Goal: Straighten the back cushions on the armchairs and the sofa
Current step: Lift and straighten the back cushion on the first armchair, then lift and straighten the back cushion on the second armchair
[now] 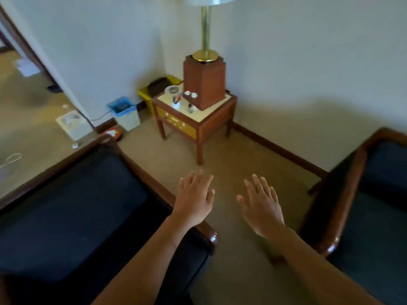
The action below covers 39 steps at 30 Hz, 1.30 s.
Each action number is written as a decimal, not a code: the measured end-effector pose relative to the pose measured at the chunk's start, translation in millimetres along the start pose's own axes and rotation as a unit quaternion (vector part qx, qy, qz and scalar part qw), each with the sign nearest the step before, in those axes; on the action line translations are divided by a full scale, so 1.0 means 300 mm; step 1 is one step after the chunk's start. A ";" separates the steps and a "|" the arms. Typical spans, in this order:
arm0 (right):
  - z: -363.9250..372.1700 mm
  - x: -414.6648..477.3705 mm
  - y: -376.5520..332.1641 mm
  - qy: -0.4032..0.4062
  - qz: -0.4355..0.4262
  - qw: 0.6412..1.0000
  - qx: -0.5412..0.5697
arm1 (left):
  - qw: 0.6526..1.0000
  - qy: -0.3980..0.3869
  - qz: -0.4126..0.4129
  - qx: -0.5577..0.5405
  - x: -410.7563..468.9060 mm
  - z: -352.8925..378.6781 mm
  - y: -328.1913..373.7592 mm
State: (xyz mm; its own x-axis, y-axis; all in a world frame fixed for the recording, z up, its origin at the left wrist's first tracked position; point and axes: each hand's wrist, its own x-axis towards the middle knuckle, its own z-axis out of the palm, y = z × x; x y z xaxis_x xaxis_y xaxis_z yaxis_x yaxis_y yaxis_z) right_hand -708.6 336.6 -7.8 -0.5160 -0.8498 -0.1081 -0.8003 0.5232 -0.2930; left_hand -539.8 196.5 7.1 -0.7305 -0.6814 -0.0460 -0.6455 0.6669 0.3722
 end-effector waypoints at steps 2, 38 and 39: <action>-0.052 -0.142 0.206 0.021 0.066 0.998 0.012 | 0.998 -0.015 0.054 -0.007 0.007 0.084 0.231; 0.497 -0.524 2.379 -0.037 0.525 0.844 0.097 | 0.911 -0.265 -0.241 -0.203 0.589 1.844 1.550; 0.523 -0.532 2.395 -0.018 0.523 0.848 0.087 | 0.908 -0.244 -0.253 -0.229 0.586 1.859 1.546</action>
State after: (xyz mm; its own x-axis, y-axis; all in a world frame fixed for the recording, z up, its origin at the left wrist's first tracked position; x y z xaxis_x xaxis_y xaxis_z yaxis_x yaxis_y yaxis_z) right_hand -1153.3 837.9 -350.2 -0.9036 0.0703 -0.4225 0.1482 0.9769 -0.1543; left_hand -1091.8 554.3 -345.3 -0.4505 -0.5761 -0.6820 -0.8468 0.0338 0.5309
